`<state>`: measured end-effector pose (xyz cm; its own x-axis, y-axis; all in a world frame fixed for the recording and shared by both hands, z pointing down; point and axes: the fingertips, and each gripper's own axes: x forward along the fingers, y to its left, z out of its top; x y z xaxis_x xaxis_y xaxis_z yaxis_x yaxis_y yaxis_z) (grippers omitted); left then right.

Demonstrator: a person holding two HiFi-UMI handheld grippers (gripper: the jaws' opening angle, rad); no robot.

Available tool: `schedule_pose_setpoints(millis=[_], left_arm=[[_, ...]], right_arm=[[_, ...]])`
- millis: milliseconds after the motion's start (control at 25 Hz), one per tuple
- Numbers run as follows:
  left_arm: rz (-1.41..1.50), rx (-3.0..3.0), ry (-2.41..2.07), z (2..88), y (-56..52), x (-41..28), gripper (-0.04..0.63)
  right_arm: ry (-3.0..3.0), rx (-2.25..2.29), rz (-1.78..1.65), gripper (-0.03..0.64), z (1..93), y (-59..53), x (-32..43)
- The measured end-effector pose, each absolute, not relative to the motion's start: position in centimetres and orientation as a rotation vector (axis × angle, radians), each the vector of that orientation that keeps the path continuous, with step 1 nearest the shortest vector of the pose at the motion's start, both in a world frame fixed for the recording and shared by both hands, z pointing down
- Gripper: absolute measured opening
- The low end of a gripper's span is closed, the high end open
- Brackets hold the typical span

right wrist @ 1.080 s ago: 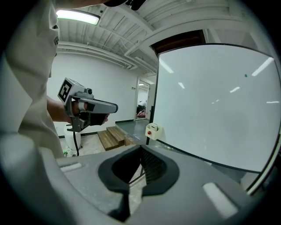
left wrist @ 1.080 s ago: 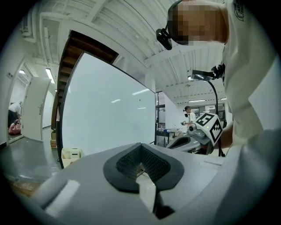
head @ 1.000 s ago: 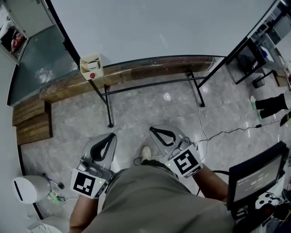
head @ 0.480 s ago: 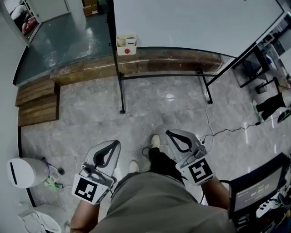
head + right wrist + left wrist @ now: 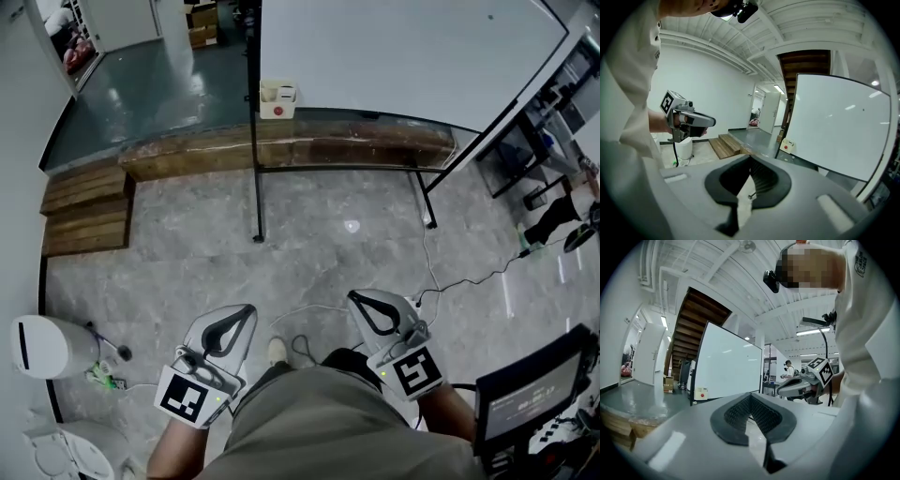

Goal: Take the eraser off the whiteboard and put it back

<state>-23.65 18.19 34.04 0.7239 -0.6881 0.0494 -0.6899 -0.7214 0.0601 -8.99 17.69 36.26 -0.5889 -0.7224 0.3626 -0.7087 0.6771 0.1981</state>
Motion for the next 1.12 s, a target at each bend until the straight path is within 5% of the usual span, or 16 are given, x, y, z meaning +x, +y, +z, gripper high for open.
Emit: schedule_pose_setpoints(millis=[1120], left_arm=[[0.078, 2.857, -1.088, 33.0, 37.8, 0.5, 0.006]], right_arm=[[-2.581, 1.117, -0.086, 0.003, 36.2, 37.2, 12.2]])
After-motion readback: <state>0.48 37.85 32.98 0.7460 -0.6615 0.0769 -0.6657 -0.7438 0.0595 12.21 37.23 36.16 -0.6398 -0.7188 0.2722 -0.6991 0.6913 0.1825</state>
